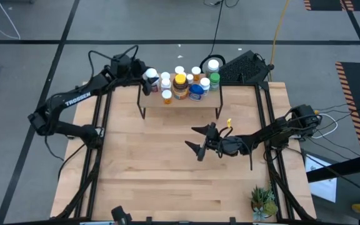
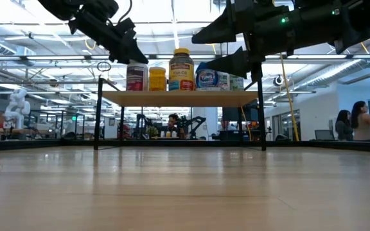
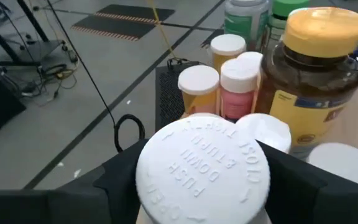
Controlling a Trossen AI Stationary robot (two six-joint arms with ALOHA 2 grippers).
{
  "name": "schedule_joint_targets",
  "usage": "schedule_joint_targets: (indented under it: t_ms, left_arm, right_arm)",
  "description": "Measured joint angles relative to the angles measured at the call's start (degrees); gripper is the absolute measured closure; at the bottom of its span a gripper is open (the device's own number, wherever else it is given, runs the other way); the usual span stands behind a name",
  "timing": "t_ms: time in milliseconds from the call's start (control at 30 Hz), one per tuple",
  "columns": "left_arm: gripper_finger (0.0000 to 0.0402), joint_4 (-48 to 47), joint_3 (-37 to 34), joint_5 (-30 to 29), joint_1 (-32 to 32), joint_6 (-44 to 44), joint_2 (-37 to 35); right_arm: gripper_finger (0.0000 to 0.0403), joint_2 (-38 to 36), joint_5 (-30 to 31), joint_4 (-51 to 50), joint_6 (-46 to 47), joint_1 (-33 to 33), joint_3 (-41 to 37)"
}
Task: Pick and place medicine bottles onto shelf by color
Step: Put the white and red pill bottle on the shelf, then return to Home Position
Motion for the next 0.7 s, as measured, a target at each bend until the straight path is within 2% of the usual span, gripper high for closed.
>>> schedule_joint_targets:
  t_ms: [300, 567, 700]
  left_arm:
    - [0.01, 0.1, 0.1, -0.2, 1.5, -1.2, 0.3]
    - [0.0013, 0.0, 0.1, -0.4, 1.2, -1.2, 0.1]
    - [0.0015, -0.2, 0.1, -2.2, 1.1, -1.7, -3.6]
  right_arm:
    - [0.0039, 0.0, 0.0, -0.7, 0.0, 0.0, 0.0]
    - [0.0039, 0.0, -1.2, -0.8, 2.3, 0.0, 0.0]
    - [0.0039, 0.0, -2.9, -0.7, -0.5, 0.0, 0.0]
